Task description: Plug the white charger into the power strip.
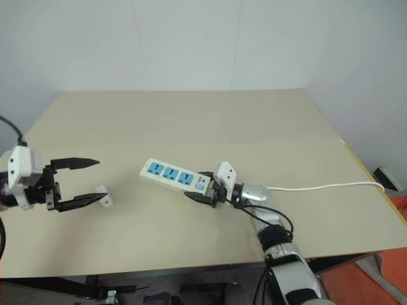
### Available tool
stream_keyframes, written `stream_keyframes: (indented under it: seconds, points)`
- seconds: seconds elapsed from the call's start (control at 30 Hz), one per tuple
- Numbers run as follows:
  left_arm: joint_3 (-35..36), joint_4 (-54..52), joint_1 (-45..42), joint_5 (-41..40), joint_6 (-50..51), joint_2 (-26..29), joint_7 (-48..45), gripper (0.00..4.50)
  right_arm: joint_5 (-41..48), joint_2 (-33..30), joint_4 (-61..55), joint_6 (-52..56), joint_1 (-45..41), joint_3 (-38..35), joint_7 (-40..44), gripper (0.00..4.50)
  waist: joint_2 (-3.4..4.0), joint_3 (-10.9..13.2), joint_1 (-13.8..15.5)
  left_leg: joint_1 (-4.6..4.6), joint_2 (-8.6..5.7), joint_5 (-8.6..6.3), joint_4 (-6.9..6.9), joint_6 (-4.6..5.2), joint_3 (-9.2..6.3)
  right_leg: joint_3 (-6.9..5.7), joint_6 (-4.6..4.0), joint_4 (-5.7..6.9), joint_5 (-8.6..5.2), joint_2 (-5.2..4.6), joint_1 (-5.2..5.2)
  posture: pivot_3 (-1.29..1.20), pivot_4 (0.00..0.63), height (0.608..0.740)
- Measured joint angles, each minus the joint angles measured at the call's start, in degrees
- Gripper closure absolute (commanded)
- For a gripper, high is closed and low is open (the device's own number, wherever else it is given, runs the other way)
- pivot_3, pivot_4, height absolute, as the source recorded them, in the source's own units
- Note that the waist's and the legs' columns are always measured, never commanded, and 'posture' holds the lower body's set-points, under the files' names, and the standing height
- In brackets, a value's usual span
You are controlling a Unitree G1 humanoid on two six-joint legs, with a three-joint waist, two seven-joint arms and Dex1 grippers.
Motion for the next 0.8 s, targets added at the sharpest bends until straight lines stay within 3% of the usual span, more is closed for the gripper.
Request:
stream_keyframes:
  seconds: [0.23,0.33,0.47,0.53,0.67,0.8]
  points:
    - [-14.9,14.5,-19.5,5.7,-10.4,5.2,-14.2,0.00,-0.7,-2.7,-2.3,0.8,4.4,6.6,8.5,1.06,-0.06,0.0,0.1,0.01,0.07,0.07,0.01,-0.10,0.02,0.11,-0.08,0.04,0.03,0.29,-0.03,0.00,0.150,0.740]
    - [-27.3,19.2,-27.6,7.6,-19.8,11.7,-16.3,0.00,-1.1,-2.7,-0.9,0.7,4.0,6.8,8.7,1.06,-0.09,0.1,0.2,0.02,0.07,0.07,0.00,-0.10,0.03,0.18,-0.10,0.04,0.02,0.30,-0.03,0.00,0.150,0.740]
    - [-45.8,24.9,-41.8,10.0,-33.3,15.0,-16.5,0.00,-1.1,-1.8,-0.2,0.8,3.3,6.8,8.5,1.06,-0.16,0.1,0.7,0.02,0.05,0.07,0.04,-0.09,0.08,0.24,-0.09,0.02,0.02,0.29,-0.01,0.00,0.150,0.740]
    - [-55.0,28.4,-48.9,12.0,-40.1,14.9,-16.5,0.00,-1.3,-1.4,0.1,0.8,3.0,7.0,8.5,1.06,-0.16,0.1,0.9,0.02,0.04,0.07,0.07,-0.09,0.11,0.27,-0.09,0.03,0.02,0.31,-0.02,0.00,0.150,0.740]
    - [-70.9,42.4,-60.7,19.7,-60.5,8.2,-16.5,0.00,-1.8,-1.2,0.2,1.1,2.8,7.3,8.0,1.06,-0.17,0.1,1.6,0.02,0.05,0.07,0.10,-0.08,0.16,0.29,-0.09,0.05,0.02,0.32,-0.03,0.00,0.150,0.740]
    - [-77.4,55.9,-66.1,28.4,-78.8,1.8,-16.5,0.00,-1.6,-1.7,-1.7,3.1,3.4,7.3,7.5,1.06,-0.19,0.1,1.8,-0.17,0.06,0.07,0.19,-0.08,0.18,0.28,-0.08,0.03,0.02,0.31,-0.15,0.00,0.150,0.740]
